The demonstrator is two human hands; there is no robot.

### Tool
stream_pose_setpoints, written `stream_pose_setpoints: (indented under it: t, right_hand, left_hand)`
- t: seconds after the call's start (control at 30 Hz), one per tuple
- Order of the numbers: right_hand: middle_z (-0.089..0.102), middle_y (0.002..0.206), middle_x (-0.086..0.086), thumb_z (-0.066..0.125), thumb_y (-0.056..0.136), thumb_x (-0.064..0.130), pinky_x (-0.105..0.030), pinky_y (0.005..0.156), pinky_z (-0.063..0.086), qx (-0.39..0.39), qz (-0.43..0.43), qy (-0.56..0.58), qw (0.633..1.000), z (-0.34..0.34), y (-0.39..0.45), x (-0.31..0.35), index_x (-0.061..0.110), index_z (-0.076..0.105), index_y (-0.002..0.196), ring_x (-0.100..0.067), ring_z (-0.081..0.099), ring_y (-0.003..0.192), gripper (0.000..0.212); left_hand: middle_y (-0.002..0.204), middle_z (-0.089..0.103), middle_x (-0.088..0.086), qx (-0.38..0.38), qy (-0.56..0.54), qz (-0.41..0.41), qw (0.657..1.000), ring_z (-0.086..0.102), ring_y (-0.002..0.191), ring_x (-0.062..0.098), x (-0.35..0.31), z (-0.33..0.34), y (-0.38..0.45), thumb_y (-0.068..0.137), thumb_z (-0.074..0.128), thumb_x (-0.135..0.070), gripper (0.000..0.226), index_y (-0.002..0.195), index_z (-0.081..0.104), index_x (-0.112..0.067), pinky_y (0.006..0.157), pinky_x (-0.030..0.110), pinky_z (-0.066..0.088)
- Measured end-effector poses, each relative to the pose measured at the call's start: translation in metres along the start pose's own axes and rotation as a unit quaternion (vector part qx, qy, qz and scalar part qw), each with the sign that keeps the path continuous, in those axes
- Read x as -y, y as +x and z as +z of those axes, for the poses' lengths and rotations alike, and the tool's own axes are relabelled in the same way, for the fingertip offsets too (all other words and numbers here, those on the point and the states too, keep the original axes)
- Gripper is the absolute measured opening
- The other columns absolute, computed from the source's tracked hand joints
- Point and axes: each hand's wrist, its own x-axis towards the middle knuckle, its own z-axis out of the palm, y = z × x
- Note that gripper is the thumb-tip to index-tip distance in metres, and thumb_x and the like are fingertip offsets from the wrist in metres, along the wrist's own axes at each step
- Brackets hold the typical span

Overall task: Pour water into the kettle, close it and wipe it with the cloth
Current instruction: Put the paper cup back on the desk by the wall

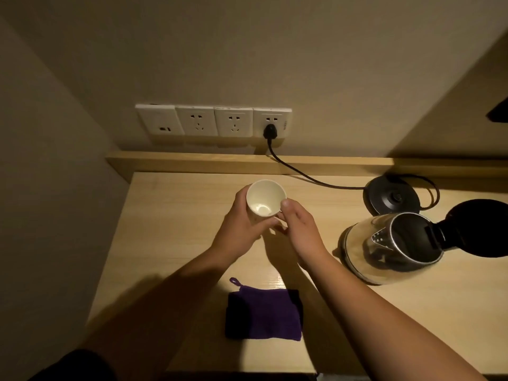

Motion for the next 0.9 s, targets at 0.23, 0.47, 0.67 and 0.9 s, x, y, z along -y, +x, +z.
stream_pose_setpoints:
  t: [0.23,0.47,0.67,0.9]
  right_hand:
    - [0.070,0.105,0.012,0.043,0.102,0.042,-0.021,0.080,0.052,-0.014,0.015,-0.018,1.000,-0.004,0.032,-0.001,0.040,0.065,0.105,-0.004,0.065,0.099,0.022]
    - [0.071,0.103,0.017,0.043,0.102,0.043,-0.018,0.080,0.048,-0.015,0.037,-0.022,0.999,0.007,0.078,-0.010,0.043,0.067,0.103,0.002,0.064,0.099,0.024]
    - [0.068,0.111,0.012,0.039,0.103,0.045,-0.019,0.081,0.045,-0.008,0.042,-0.030,0.999,0.010,0.104,-0.018,0.040,0.064,0.114,-0.004,0.061,0.106,0.028]
    - [0.065,0.119,0.001,0.033,0.104,0.047,-0.029,0.090,0.044,-0.021,0.034,-0.054,0.998,0.011,0.110,-0.019,0.026,0.061,0.127,-0.014,0.057,0.112,0.042]
  left_hand:
    - [0.137,0.041,-0.025,0.076,0.015,0.005,0.997,0.041,0.122,-0.001,0.011,-0.011,0.027,0.082,0.073,-0.041,0.078,0.141,0.024,-0.050,0.097,0.037,0.048]
    - [0.132,0.047,-0.017,0.036,0.055,0.010,0.998,0.048,0.112,0.005,0.040,-0.012,0.076,0.081,0.075,-0.033,0.071,0.138,0.033,-0.041,0.069,0.006,0.046]
    - [0.120,0.047,-0.025,0.006,0.091,0.000,0.996,0.052,0.108,0.004,0.066,-0.006,0.099,0.079,0.075,-0.041,0.069,0.131,0.030,-0.050,0.078,0.013,0.040]
    - [0.133,0.050,-0.014,0.003,0.120,0.007,0.993,0.050,0.114,0.007,0.070,-0.005,0.110,0.077,0.076,-0.041,0.075,0.135,0.029,-0.046,0.084,0.023,0.043]
